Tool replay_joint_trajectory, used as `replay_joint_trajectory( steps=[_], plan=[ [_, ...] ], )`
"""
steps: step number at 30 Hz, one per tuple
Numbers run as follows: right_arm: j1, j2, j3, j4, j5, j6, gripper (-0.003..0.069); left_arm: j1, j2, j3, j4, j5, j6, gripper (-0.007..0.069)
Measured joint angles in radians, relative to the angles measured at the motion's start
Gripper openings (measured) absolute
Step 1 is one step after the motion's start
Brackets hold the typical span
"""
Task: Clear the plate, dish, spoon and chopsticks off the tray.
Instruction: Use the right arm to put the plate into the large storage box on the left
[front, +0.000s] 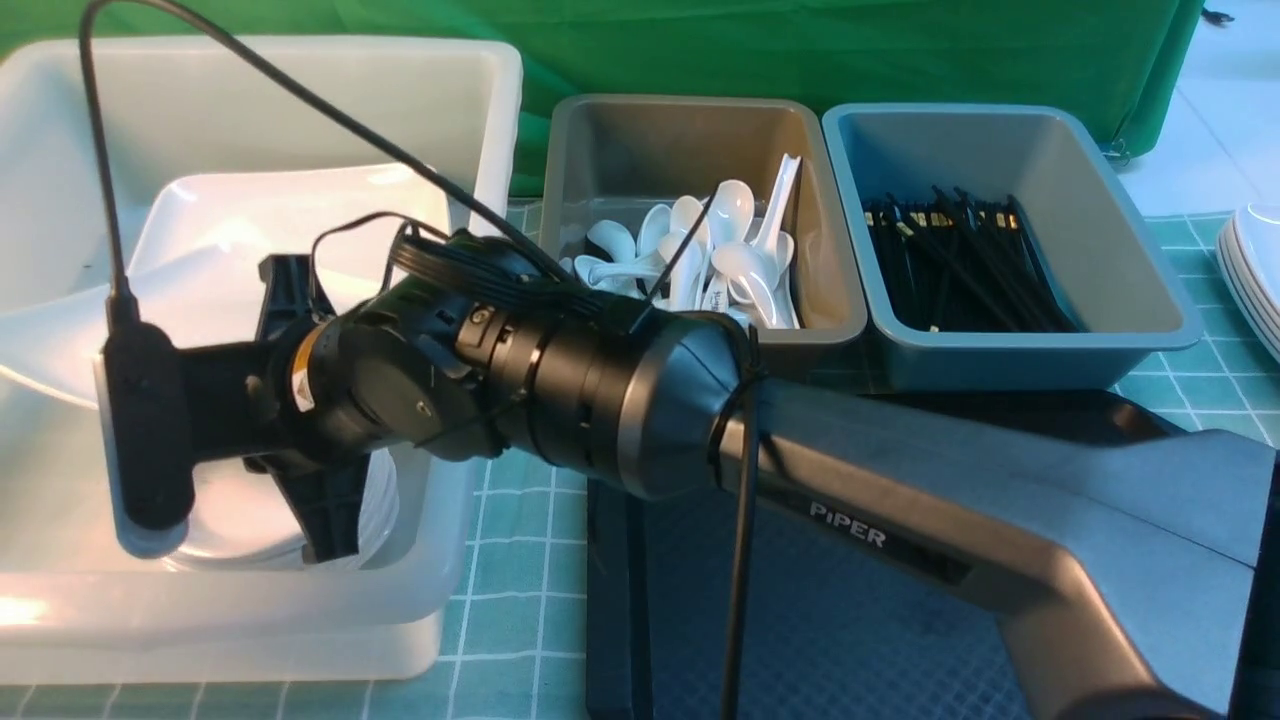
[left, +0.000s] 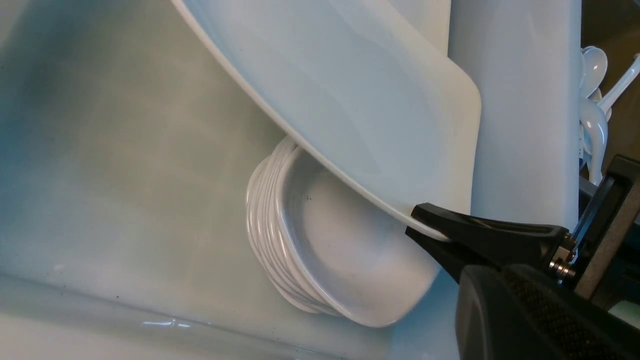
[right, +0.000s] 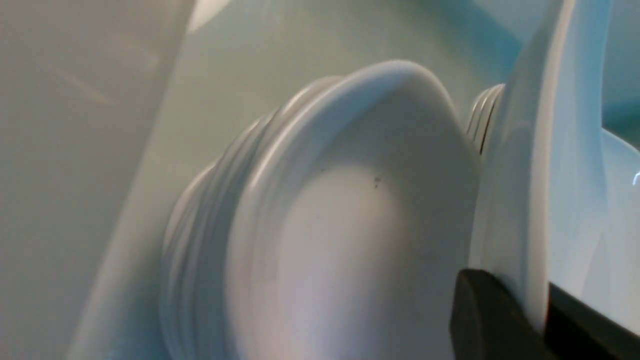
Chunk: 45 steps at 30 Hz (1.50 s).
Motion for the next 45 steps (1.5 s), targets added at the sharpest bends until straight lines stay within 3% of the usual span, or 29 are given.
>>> replay_joint_trajectory(
  steps=[12,21,36,40,45],
  plan=[
    [-0.091,0.023,0.001,0.018,-0.095,0.003,0.0057,0.000,0.000,0.000,-0.014,0.000,0.004,0.0011],
    [-0.093,0.044,0.001,0.009,-0.140,0.012,0.0072,0.000,0.000,0.000,-0.014,0.000,0.005,0.0011],
    [-0.104,0.059,0.001,0.000,-0.163,0.075,0.0318,0.000,0.000,0.000,-0.014,0.000,0.011,0.0011],
    [-0.118,0.059,0.001,0.000,-0.183,0.159,0.0397,0.000,0.000,0.000,-0.014,0.000,0.011,0.0011],
    [-0.121,0.038,0.001,0.000,-0.094,0.319,0.0415,0.000,0.000,0.000,-0.014,0.001,0.012,0.0011]
  ],
)
